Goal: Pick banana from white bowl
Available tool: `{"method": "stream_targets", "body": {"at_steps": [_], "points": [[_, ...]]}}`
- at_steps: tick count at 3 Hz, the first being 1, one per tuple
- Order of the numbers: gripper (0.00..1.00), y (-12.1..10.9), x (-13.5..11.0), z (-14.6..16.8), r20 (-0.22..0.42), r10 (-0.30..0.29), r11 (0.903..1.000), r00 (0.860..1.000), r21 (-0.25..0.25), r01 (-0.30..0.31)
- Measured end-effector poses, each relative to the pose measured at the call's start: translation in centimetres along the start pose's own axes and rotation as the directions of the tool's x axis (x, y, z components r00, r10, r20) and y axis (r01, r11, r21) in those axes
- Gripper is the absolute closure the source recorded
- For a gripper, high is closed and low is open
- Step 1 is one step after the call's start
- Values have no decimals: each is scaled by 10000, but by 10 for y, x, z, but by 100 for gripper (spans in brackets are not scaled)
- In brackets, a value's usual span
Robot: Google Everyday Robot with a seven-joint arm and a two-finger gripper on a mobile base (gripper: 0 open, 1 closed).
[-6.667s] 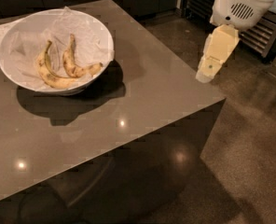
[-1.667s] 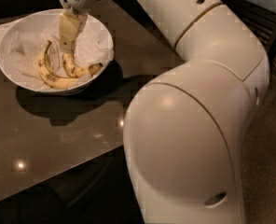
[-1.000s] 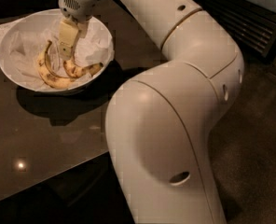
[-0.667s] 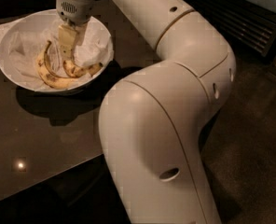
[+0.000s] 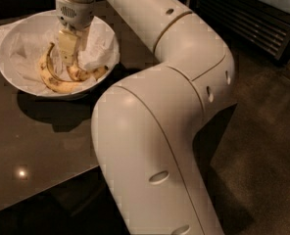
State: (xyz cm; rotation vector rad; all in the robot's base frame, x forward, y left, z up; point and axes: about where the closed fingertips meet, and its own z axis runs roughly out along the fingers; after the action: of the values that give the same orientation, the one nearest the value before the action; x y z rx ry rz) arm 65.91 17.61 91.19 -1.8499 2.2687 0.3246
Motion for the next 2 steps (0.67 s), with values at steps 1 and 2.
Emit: {"method": "stream_targets", "body": {"at_steps": [1, 2], "points": [[42, -3, -2, 8, -86, 97, 9999, 9999, -114, -98], [42, -6, -5, 15, -21, 179, 9994, 9998, -298, -180]]}}
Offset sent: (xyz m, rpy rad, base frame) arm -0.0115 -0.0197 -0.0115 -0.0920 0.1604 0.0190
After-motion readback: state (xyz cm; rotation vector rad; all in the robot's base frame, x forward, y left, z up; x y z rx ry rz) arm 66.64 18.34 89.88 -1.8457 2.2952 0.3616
